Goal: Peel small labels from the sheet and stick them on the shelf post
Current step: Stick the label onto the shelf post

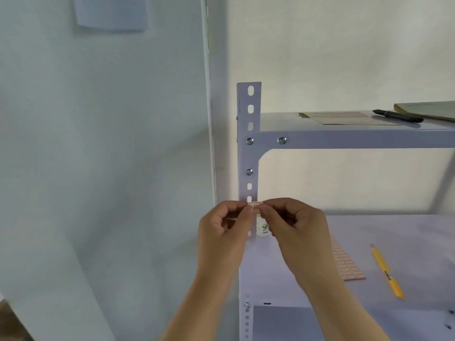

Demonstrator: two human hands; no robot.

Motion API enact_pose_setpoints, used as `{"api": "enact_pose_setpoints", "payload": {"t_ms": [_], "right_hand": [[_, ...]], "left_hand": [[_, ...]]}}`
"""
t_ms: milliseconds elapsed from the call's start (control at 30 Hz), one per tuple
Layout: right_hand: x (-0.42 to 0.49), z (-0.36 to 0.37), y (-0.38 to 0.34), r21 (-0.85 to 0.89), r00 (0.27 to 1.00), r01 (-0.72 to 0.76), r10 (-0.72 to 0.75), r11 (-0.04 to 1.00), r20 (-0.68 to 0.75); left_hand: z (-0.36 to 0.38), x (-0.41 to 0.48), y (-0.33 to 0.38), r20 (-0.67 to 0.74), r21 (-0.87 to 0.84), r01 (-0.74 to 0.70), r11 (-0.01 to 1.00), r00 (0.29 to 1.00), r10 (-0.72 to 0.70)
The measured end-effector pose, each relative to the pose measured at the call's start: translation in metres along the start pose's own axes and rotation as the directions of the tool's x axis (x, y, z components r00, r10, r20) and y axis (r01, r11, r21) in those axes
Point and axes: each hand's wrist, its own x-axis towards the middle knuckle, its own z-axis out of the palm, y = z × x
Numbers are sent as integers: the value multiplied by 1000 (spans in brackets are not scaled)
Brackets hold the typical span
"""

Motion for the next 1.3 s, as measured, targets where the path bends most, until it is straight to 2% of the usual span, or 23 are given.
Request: {"api": "enact_pose_setpoints", "payload": {"t_ms": [433,700,1300], "right_hand": [[18,16,4,-51,996,68,-71,996,-56],[22,20,2,-60,990,129,-132,990,-56],[19,29,7,-138,960,219,-238,966,-147]], "left_hand": [[-3,21,-7,-85,69,-131,989,987,137],[0,24,-8,-158,26,-138,990,977,141],[3,28,-14,-183,77,-164,983,967,176]]}}
